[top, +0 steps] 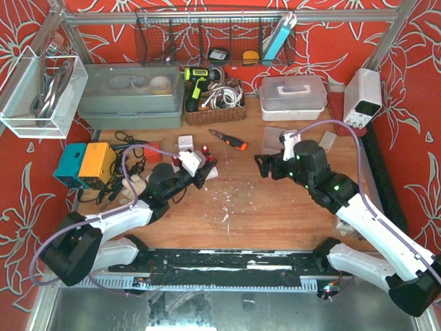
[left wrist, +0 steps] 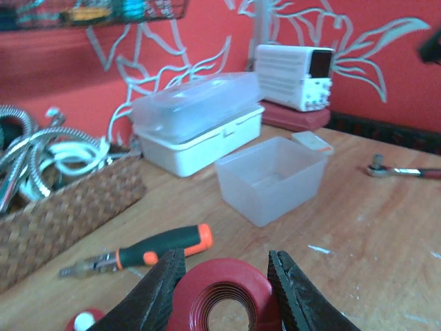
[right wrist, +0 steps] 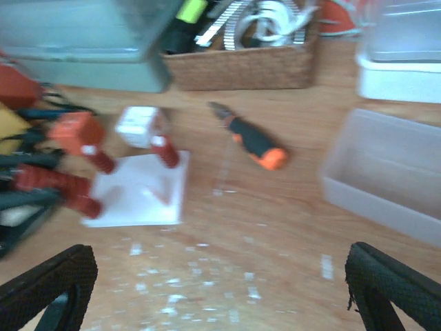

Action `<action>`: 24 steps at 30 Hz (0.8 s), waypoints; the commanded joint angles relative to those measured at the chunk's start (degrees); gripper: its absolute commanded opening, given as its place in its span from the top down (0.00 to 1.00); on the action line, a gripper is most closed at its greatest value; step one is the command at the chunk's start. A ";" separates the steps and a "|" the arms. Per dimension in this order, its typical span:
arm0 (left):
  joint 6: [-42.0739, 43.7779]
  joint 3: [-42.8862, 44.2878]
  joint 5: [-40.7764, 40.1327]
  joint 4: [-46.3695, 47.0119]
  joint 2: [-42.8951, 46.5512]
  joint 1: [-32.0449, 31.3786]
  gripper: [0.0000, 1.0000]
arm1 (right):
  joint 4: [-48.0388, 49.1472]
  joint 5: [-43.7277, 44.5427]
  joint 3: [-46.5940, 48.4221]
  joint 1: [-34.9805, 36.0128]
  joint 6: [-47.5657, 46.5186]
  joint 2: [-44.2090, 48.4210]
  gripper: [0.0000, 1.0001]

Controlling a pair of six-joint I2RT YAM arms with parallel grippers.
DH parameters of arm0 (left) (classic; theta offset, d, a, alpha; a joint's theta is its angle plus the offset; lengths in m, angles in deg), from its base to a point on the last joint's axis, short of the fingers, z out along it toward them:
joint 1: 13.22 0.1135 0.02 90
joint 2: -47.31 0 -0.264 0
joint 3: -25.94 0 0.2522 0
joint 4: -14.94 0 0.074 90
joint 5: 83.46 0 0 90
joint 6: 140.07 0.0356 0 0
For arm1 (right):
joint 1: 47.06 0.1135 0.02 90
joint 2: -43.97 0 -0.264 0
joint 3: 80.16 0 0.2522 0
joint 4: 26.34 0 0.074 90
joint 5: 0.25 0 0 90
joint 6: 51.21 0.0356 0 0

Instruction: Install the large spring

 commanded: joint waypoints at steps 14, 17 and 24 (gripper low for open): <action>-12.60 11.54 -5.72 -12.43 -11.73 3.93 1.00 | 14.17 20.55 -18.03 -0.13 -5.12 7.41 0.01; -11.27 12.01 -6.99 -12.16 -13.26 3.96 1.00 | 13.44 20.07 -17.39 -0.13 -5.17 6.37 0.01; -10.05 13.41 -7.61 -12.89 -16.50 3.95 1.00 | 13.17 20.09 -17.19 -0.09 -5.33 6.34 0.01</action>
